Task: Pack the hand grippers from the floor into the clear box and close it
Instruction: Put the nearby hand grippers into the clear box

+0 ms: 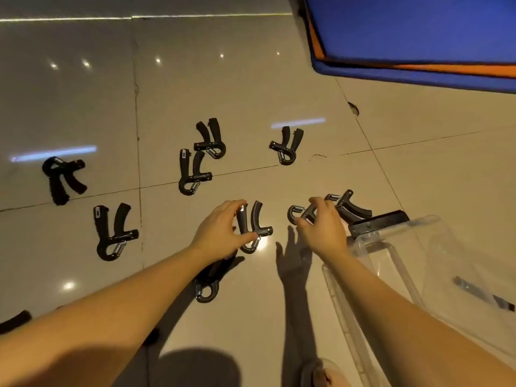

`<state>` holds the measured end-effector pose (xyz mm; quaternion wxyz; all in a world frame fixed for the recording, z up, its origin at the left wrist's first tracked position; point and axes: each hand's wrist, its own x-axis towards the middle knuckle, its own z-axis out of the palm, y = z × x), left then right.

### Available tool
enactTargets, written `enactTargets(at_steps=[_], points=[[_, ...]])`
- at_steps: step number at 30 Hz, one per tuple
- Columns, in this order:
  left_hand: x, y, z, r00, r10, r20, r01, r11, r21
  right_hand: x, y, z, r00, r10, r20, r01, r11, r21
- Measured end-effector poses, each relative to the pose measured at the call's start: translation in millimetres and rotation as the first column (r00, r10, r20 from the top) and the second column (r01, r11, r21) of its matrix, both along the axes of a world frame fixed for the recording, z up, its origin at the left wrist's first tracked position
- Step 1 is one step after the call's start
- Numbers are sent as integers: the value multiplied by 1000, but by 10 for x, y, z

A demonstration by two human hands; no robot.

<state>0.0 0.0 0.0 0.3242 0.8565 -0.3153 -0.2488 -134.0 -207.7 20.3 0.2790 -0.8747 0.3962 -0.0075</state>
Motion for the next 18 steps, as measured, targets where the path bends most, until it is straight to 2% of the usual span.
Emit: enactTargets(at_steps=[7, 13, 18], points=[[83, -290, -1018, 968, -205, 143, 186, 973, 134, 10, -84, -1023, 979, -42, -200, 26, 996, -82], [163, -270, -1177, 943, -305, 134, 278, 942, 187, -87, -45, -1305, 968, -77, -237, 25, 976, -215], [196, -55, -1111, 910, -388, 145, 326, 886, 328, -241, 170, -1319, 964, -53, -260, -18, 965, -262]])
